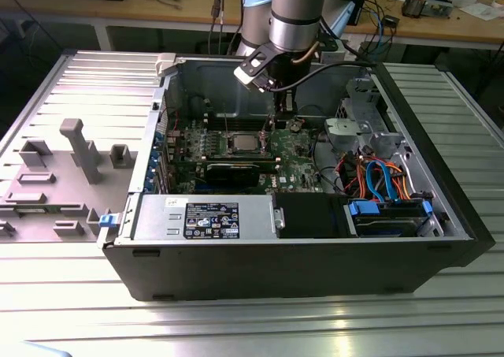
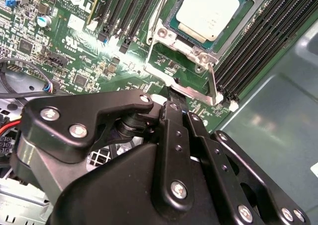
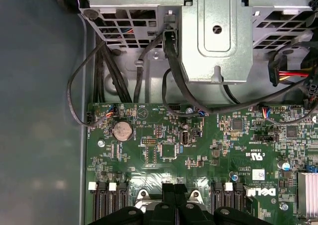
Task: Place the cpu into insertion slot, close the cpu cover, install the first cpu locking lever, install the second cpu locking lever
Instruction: 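Close the cpu cover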
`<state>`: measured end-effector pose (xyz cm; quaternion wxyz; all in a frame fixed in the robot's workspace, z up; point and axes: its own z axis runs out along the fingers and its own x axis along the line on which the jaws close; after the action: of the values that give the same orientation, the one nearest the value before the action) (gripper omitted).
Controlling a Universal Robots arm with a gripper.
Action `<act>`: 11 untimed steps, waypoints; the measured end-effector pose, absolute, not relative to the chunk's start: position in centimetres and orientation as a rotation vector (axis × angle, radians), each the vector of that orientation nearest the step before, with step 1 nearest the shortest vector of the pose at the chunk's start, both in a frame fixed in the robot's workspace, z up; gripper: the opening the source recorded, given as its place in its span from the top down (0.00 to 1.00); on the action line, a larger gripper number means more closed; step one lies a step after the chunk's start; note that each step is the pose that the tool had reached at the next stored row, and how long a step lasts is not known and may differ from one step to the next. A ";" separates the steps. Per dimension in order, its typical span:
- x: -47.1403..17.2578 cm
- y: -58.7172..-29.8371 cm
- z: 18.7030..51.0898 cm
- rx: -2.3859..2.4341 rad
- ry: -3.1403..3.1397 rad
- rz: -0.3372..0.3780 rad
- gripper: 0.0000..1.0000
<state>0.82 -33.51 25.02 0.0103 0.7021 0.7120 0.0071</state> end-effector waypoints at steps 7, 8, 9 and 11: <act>0.3 -33.5 25.0 2.191 2.222 0.022 0.89; 0.2 -33.5 25.0 2.191 2.222 0.022 0.89; 0.1 -33.5 25.0 2.191 2.222 0.022 0.89; -0.1 -33.5 25.0 2.191 2.222 0.022 0.89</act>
<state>-0.11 -33.51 25.02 0.0103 0.7021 0.7120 0.0071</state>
